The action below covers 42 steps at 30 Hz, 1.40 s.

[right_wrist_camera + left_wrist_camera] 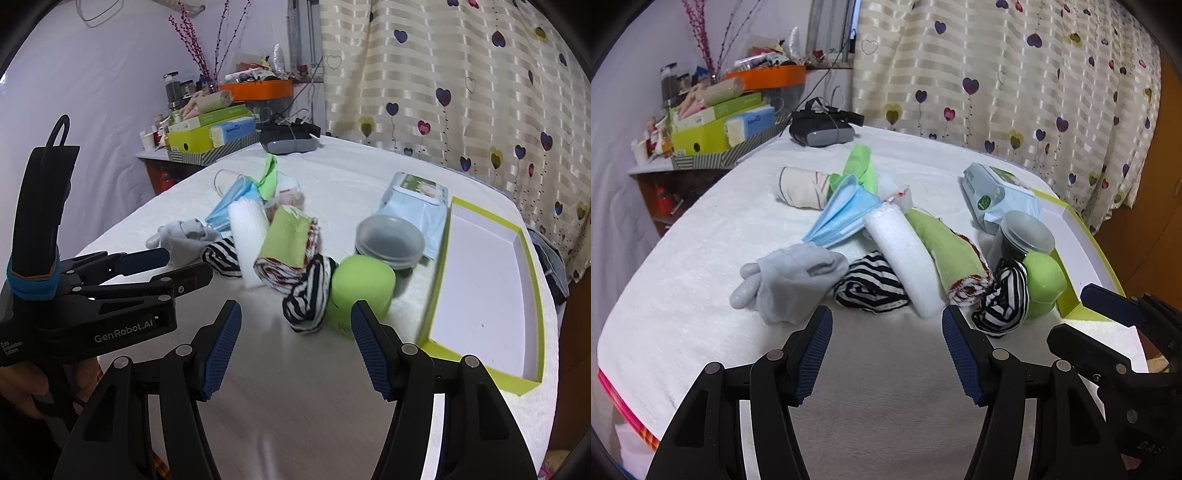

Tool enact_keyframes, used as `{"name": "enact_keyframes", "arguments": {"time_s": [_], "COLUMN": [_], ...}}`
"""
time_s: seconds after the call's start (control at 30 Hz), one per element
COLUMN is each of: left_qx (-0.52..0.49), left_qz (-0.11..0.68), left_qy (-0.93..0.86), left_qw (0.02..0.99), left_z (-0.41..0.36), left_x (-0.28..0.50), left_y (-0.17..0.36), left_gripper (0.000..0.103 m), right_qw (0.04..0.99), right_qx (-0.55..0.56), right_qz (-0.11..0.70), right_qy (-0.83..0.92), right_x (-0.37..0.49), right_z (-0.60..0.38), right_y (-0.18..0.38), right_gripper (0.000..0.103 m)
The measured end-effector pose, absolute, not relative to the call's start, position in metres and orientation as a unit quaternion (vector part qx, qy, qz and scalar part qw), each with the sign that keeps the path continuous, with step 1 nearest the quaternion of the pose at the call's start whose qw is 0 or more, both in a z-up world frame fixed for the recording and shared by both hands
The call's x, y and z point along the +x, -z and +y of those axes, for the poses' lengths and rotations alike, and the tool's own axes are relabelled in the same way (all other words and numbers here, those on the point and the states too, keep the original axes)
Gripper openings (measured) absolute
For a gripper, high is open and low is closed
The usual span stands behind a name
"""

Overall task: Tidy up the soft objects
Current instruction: 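Move both tools toward the pile of soft items, then grasp the grey glove with the left tool while the right tool grasps the white rolled towel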

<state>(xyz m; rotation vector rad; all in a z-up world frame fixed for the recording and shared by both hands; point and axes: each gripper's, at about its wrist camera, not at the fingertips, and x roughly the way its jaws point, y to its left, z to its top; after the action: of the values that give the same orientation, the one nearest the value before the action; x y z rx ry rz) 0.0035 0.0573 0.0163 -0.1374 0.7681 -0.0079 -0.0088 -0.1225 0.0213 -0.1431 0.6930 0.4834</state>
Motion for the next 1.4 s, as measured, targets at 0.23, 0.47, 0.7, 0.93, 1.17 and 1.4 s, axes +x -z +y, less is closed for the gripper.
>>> {"name": "enact_keyframes", "arguments": {"time_s": [0.23, 0.47, 0.7, 0.93, 1.17, 1.4], "left_qx": [-0.081, -0.095, -0.097, -0.098, -0.104, -0.116], "left_qz": [0.367, 0.365, 0.371, 0.378, 0.384, 0.384], "left_qy": [-0.009, -0.037, -0.061, -0.069, -0.076, -0.073], "left_qw": [0.927, 0.926, 0.922, 0.918, 0.914, 0.913], "left_z": [0.081, 0.106, 0.121, 0.127, 0.135, 0.142], "left_x": [0.005, 0.009, 0.016, 0.024, 0.032, 0.037], "left_y": [-0.019, -0.018, -0.010, -0.003, 0.004, 0.010], "left_gripper": [0.062, 0.062, 0.062, 0.062, 0.062, 0.062], "right_qw": [0.905, 0.902, 0.896, 0.891, 0.887, 0.883], "right_qx": [-0.077, -0.084, -0.089, -0.095, -0.104, -0.115], "right_qz": [0.338, 0.335, 0.340, 0.343, 0.344, 0.346], "right_qy": [-0.245, -0.259, -0.272, -0.282, -0.290, -0.295], "right_x": [-0.001, 0.007, 0.017, 0.026, 0.036, 0.047], "right_z": [-0.109, -0.094, -0.081, -0.067, -0.054, -0.039], "right_y": [-0.022, -0.024, -0.021, -0.018, -0.016, -0.012], "right_gripper": [0.062, 0.062, 0.062, 0.062, 0.062, 0.062]}}
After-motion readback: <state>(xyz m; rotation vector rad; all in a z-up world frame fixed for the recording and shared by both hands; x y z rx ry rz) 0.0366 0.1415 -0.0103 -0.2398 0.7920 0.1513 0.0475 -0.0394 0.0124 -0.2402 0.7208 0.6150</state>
